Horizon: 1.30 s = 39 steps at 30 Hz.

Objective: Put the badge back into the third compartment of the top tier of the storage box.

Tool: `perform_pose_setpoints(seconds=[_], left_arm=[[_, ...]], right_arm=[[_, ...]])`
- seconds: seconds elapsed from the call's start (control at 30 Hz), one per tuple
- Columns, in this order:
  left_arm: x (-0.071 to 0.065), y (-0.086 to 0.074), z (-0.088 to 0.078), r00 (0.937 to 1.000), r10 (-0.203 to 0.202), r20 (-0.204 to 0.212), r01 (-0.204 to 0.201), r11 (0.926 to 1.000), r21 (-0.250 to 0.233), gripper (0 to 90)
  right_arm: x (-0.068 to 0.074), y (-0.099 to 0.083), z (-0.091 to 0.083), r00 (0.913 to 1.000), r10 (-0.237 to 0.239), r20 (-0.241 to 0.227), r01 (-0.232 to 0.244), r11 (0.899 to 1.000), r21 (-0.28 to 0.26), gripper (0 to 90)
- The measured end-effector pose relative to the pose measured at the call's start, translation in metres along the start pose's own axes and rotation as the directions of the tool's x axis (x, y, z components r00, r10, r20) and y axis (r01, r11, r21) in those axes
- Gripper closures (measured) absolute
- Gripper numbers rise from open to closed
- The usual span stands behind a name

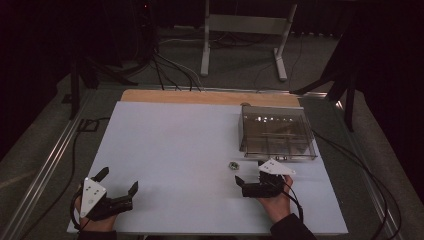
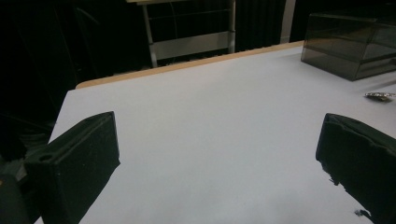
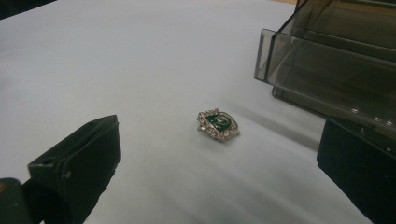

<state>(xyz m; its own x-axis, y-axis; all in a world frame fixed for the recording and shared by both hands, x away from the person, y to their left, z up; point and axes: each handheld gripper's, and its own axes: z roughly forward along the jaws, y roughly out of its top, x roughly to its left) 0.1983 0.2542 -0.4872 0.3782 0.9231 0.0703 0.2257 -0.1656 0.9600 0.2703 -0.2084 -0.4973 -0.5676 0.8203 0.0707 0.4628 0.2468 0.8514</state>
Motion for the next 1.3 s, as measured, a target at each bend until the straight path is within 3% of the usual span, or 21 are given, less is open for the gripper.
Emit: perform_pose_setpoints(seconds=[0.53,1.3], left_arm=[[0.0,0.0,0.001,1.0,0.002,0.007,-0.002,1.0,0.001,0.4],[-0.001,-0.001,0.004,0.9998,0.015,0.01,-0.015,0.9998,0.012,0.4]], right_arm=[[0.008,0.005,0.021,0.9999,-0.011,0.0,0.011,1.0,0.01,0.0],[0.008,0.006,0.043,0.9998,-0.008,0.02,0.006,0.997,0.072,0.4]])
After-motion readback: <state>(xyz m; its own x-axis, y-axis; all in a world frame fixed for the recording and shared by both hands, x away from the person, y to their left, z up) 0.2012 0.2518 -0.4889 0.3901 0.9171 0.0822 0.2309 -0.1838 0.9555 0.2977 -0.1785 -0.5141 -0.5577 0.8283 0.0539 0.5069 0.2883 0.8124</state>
